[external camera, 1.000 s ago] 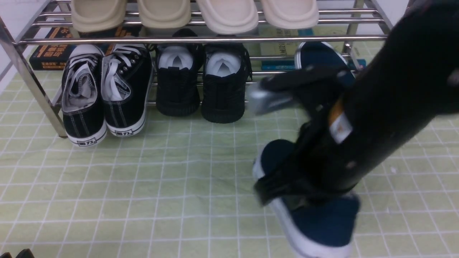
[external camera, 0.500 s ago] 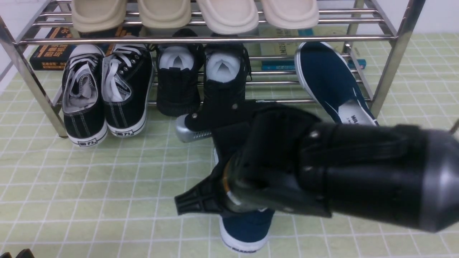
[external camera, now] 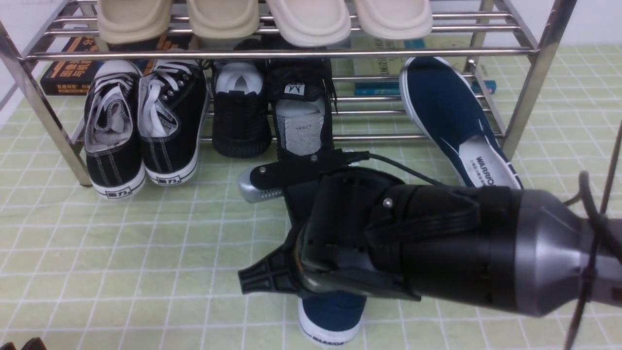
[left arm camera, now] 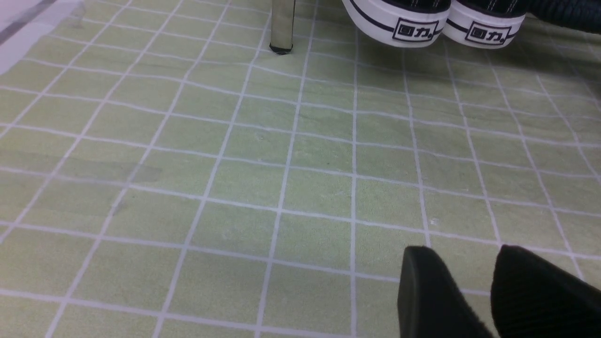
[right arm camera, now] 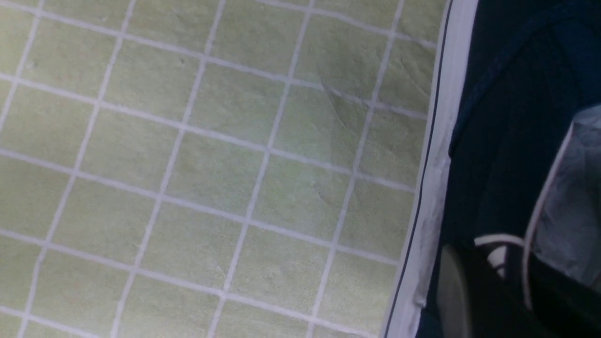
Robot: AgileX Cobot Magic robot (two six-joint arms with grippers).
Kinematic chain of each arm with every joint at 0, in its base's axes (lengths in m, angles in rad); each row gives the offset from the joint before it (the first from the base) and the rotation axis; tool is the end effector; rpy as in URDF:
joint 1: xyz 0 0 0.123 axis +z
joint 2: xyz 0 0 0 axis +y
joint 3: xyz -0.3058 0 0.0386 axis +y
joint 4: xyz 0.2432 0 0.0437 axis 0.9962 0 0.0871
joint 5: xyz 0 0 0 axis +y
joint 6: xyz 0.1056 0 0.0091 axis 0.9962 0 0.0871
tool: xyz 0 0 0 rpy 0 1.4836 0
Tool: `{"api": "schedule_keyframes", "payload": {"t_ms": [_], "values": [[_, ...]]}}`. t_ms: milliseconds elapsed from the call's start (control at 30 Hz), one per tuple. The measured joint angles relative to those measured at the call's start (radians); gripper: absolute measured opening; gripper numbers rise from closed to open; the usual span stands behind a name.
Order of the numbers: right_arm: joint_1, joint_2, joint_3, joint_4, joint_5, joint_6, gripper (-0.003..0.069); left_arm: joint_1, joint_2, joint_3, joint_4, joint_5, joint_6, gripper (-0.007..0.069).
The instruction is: Take the shoes off the shelf with your hand from the green coffee tablecloth.
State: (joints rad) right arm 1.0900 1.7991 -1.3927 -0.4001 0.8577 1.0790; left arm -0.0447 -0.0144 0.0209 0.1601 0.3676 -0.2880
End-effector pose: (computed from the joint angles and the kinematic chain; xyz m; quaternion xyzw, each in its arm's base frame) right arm 0.2081 0.3313 0.2642 -0.1034 0.9606 0.0888 0.2424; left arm 0.0390 0.0044 0.1697 -0.0546 0.7976 -0.0321 0.5998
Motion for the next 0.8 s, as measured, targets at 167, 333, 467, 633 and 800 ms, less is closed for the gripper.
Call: {"api": "schedule_keyframes", "payload": {"t_ms": [167,333,467,633,800], "values": [[-0.001,-0.074,0.0,0.037,0.049,-0.053,0.0046,0.0,0.0,0.0,0.0,0.0,0.0,0.024],[-0.001,-0.133,0.0,0.058,0.137,-0.106,0.0049,0.0,0.0,0.0,0.0,0.0,0.0,0.024],[-0.001,-0.137,0.0,0.064,0.249,-0.125,0.0052,0.0,0.0,0.0,0.0,0.0,0.0,0.024],[-0.001,-0.079,0.009,0.062,0.213,-0.125,0.0054,0.0,0.0,0.0,0.0,0.0,0.0,0.024],[-0.001,-0.008,0.009,0.059,0.09,-0.125,0.0055,0.0,0.0,0.0,0.0,0.0,0.0,0.024]]}}
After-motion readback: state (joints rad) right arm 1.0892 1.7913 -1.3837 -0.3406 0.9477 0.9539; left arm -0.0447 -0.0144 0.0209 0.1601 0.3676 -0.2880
